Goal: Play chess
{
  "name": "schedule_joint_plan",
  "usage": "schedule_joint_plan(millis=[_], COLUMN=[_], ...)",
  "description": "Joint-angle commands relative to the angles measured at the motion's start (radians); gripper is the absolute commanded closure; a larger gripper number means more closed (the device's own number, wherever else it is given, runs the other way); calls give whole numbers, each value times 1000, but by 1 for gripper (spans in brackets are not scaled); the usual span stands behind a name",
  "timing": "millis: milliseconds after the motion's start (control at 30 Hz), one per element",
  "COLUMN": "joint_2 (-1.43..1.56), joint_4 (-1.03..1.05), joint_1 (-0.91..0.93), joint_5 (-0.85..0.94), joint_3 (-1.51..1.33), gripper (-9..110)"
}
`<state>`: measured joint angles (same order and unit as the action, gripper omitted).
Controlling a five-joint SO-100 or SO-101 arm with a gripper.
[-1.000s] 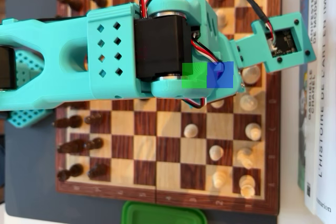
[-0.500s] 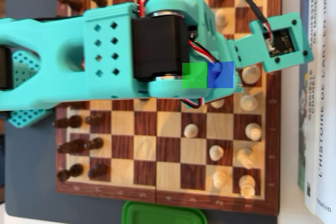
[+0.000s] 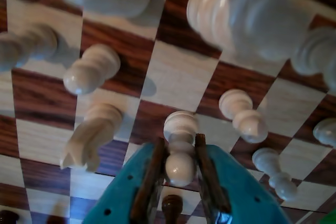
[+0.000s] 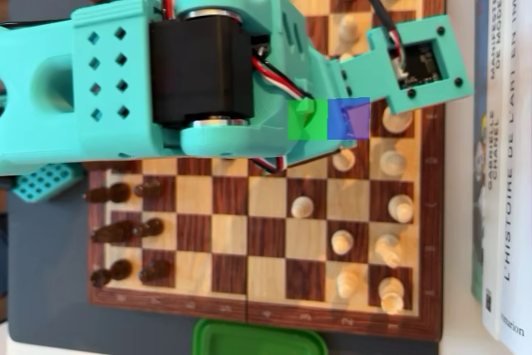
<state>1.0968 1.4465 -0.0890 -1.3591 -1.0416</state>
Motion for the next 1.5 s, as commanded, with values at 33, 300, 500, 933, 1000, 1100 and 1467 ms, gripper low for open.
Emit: schedule_joint_plan(millis=[33, 300, 500, 933, 1000, 1100, 1467], joint_2=[86, 129, 141, 132, 130, 130, 130], joint_4=[-14, -77, -77, -77, -77, -104, -140], joint_1=[-5, -28, -28, -25, -25, -25, -26], joint_5=[-8, -9, -11, -11, -11, -11, -11], joint_3=[-31, -149, -178, -210, -212, -233, -258], gripper=[98, 98, 98, 98, 98, 98, 98])
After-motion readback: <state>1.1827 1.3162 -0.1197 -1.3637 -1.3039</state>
